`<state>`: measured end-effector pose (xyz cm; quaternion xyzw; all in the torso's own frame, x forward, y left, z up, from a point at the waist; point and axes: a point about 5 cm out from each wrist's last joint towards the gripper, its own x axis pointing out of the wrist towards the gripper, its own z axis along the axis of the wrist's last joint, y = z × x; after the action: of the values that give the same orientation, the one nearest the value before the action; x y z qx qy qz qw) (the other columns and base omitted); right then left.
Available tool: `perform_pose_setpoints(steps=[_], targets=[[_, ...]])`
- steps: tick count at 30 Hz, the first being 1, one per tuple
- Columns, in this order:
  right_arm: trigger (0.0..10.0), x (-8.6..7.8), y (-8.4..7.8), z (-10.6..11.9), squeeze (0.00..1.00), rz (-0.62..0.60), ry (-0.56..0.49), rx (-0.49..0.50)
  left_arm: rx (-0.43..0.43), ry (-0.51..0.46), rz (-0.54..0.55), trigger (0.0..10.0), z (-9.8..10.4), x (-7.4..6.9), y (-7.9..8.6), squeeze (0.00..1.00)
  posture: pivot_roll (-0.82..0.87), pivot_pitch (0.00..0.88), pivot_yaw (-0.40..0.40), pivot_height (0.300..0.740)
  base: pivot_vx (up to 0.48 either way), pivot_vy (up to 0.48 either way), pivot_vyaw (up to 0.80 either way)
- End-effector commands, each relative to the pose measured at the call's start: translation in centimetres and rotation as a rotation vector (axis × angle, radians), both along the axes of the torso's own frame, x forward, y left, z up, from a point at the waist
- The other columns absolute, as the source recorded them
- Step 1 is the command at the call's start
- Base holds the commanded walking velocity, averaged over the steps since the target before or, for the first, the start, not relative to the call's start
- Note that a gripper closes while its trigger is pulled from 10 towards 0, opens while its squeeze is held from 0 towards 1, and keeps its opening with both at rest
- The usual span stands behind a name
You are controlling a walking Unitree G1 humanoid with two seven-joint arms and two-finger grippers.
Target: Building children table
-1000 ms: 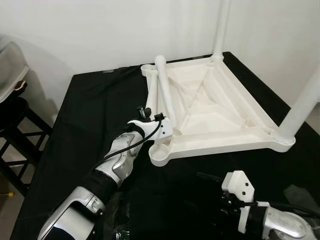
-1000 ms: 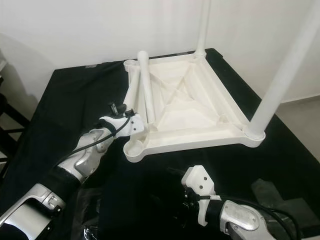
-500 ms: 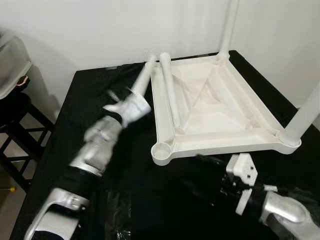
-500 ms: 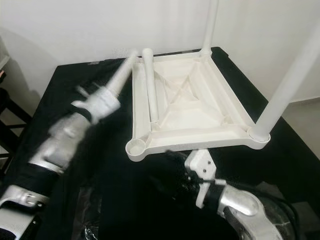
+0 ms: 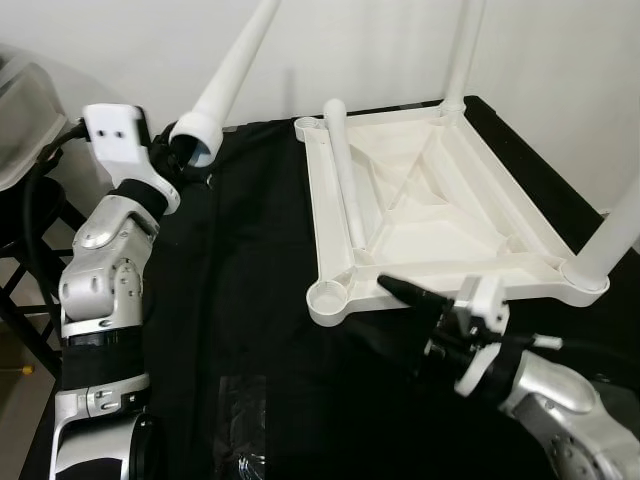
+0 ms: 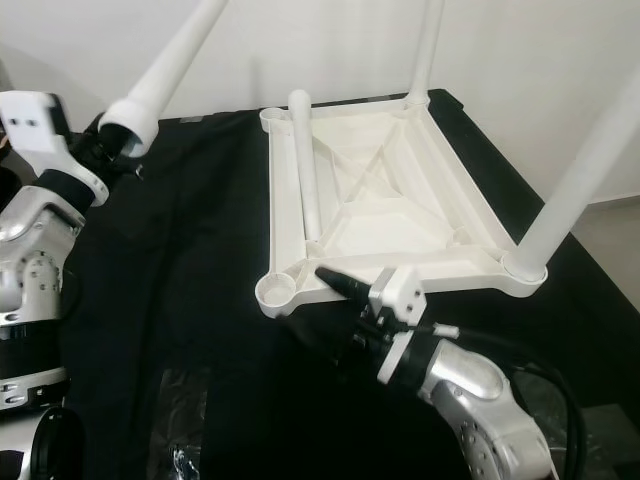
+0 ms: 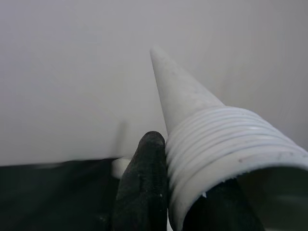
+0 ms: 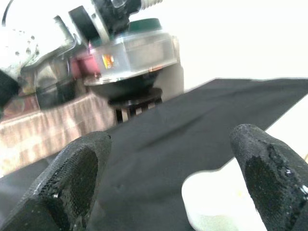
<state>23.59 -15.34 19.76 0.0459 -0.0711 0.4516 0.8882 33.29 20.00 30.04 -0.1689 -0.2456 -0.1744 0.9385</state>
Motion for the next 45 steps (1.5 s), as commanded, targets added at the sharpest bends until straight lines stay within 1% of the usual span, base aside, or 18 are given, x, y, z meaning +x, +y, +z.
perform_pose_setpoints(steps=[1, 2, 3, 4, 5, 7, 8, 10, 12, 14, 15, 16, 17, 20, 24, 32, 34, 45], targets=[[10.0, 0.3, 0.0, 0.5, 0.00, 0.019, 0.028, 0.143, -0.177, -0.028, -0.205, 0.0, -1.3, -1.5, 0.2, 0.00, -0.04, 0.112, 0.044, 0.740, 0.000, 0.000, 0.00], [10.0, 0.4, 0.0, 0.7, 0.00, 0.030, 0.036, 0.205, -0.224, -0.041, -0.279, 0.0, -1.8, -2.1, -0.1, 0.00, -0.02, 0.108, 0.044, 0.740, 0.000, 0.000, 0.00], [10.0, 0.4, 0.0, 0.7, 0.00, 0.030, 0.036, 0.205, -0.224, -0.041, -0.279, 0.0, -1.8, -2.1, -0.1, 0.00, -0.02, 0.108, 0.044, 0.740, 0.000, 0.000, 0.00], [10.0, 0.5, 0.1, 1.0, 0.00, 0.054, 0.044, 0.272, -0.261, -0.051, -0.348, 0.0, -2.4, -2.6, -0.3, 0.00, -0.02, 0.106, 0.042, 0.740, 0.000, 0.000, 0.00], [10.0, 0.5, 0.1, 1.0, 0.00, 0.054, 0.044, 0.272, -0.261, -0.051, -0.348, 0.0, -2.4, -2.6, -0.3, 0.00, -0.02, 0.106, 0.042, 0.740, 0.000, 0.000, 0.00], [10.0, 0.2, 0.3, 1.5, 0.00, 0.115, 0.050, 0.375, -0.305, -0.066, -0.445, 0.0, -3.2, -3.5, -0.5, 0.00, -0.02, 0.105, 0.043, 0.740, 0.000, 0.000, 0.00], [10.0, 0.2, 0.3, 1.5, 0.00, 0.115, 0.050, 0.375, -0.305, -0.066, -0.445, 0.0, -3.2, -3.5, -0.5, 0.00, -0.02, 0.105, 0.043, 0.740, 0.000, 0.000, 0.00], [10.0, 0.0, 0.6, 2.1, 0.00, 0.179, 0.053, 0.464, -0.339, -0.076, -0.545, 0.0, -4.0, -4.6, -0.5, 0.00, -0.01, 0.106, 0.041, 0.740, 0.000, 0.000, 0.00], [10.0, 0.0, 0.6, 2.1, 0.00, 0.179, 0.053, 0.464, -0.339, -0.076, -0.545, 0.0, -4.0, -4.6, -0.5, 0.00, -0.01, 0.106, 0.041, 0.740, 0.000, 0.000, 0.00], [10.0, -0.5, 1.2, 3.4, 0.00, 0.277, 0.054, 0.589, -0.361, -0.072, -0.671, 0.0, -5.0, -5.9, -1.0, 0.00, -0.01, 0.104, 0.040, 0.740, 0.000, 0.000, 0.00], [10.0, -0.5, 1.2, 3.4, 0.00, 0.277, 0.054, 0.589, -0.361, -0.072, -0.671, 0.0, -5.0, -5.9, -1.0, 0.00, -0.01, 0.104, 0.040, 0.740, 0.000, 0.000, 0.00], [10.0, -0.8, 1.7, 4.1, 0.00, 0.356, 0.059, 0.673, -0.357, -0.062, -0.755, 0.0, -5.7, -6.9, -1.6, 0.00, -0.01, 0.102, 0.039, 0.740, 0.000, 0.000, 0.00], [10.0, -0.8, 1.7, 4.1, 0.00, 0.356, 0.059, 0.673, -0.357, -0.062, -0.755, 0.0, -5.7, -6.9, -1.6, 0.00, -0.01, 0.102, 0.039, 0.740, 0.000, 0.000, 0.00], [10.0, -0.8, 2.4, 4.5, 0.00, 0.441, 0.081, 0.700, -0.325, -0.052, -0.895, 0.0, -6.3, -8.7, -2.9, 0.00, -0.01, 0.094, 0.034, 0.740, 0.000, 0.000, 0.00], [10.0, -0.7, 2.8, 5.2, 0.00, 0.521, 0.080, 0.737, -0.321, -0.036, -0.957, 0.0, -7.1, -9.7, -3.6, 0.00, 0.00, 0.088, 0.029, 0.740, 0.000, 0.000, 0.00], [10.0, 0.1, 3.4, 5.8, 0.00, 0.529, 0.087, 0.747, -0.329, -0.013, -1.024, 0.0, -7.7, -10.7, -4.9, 0.00, 0.01, 0.085, 0.028, 0.740, 0.000, 0.000, 0.00], [10.0, 0.7, 4.2, 5.9, 0.00, 0.514, 0.105, 0.729, -0.310, 0.000, -1.096, 0.0, -7.9, -11.5, -6.0, 0.00, 0.01, 0.087, 0.028, 0.740, 0.000, 0.000, 0.00], [10.0, 1.0, 5.8, 5.4, 0.00, 0.529, 0.136, 0.637, -0.271, -0.006, -1.184, 0.0, -7.6, -12.4, -7.4, 0.00, 0.01, 0.093, 0.031, 0.740, 0.000, 0.000, 0.00]])
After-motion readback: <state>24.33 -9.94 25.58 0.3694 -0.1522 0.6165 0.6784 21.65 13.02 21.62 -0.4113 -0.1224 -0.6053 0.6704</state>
